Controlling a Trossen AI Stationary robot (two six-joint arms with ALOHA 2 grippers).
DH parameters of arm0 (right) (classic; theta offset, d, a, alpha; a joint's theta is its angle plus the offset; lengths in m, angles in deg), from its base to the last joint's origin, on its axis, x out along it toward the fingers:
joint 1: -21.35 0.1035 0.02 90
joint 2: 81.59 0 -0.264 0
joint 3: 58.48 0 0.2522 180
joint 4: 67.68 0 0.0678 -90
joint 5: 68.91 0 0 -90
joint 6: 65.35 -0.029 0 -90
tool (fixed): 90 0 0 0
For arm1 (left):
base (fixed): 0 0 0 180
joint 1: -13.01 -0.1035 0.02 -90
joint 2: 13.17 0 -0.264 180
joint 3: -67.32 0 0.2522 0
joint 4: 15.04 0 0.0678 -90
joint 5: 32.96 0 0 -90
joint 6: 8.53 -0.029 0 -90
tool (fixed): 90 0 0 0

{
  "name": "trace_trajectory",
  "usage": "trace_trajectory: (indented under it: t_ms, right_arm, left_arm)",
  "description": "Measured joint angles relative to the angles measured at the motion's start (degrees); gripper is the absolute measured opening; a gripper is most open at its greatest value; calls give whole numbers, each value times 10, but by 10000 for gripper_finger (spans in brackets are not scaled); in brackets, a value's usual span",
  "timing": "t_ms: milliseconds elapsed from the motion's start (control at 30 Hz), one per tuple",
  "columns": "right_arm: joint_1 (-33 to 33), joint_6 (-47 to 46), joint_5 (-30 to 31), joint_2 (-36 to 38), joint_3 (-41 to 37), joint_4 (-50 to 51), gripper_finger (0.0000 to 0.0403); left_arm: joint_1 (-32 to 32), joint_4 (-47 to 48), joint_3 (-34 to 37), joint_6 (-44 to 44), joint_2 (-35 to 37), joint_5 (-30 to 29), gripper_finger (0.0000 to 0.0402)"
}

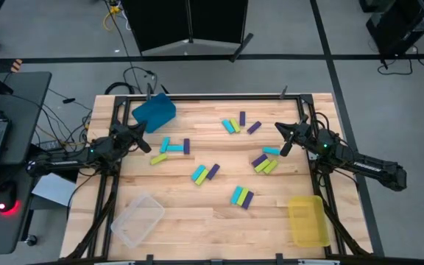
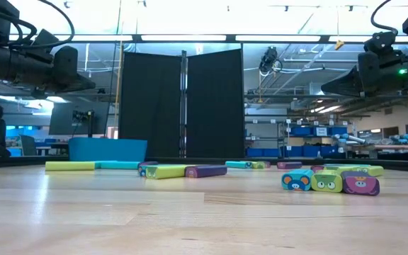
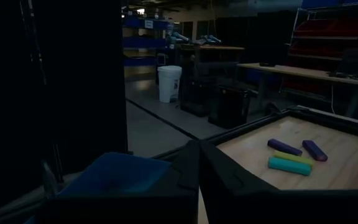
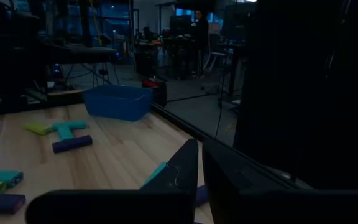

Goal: Sort blocks
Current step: Put the green block into the blue bin

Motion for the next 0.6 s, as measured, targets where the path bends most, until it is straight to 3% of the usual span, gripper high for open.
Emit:
trace_trajectory:
  t_ms: [600]
  right_arm:
    - [0, 0, 0, 0, 0, 0, 35]
  left_arm:
    - [0, -59, 0, 0, 0, -2, 12]
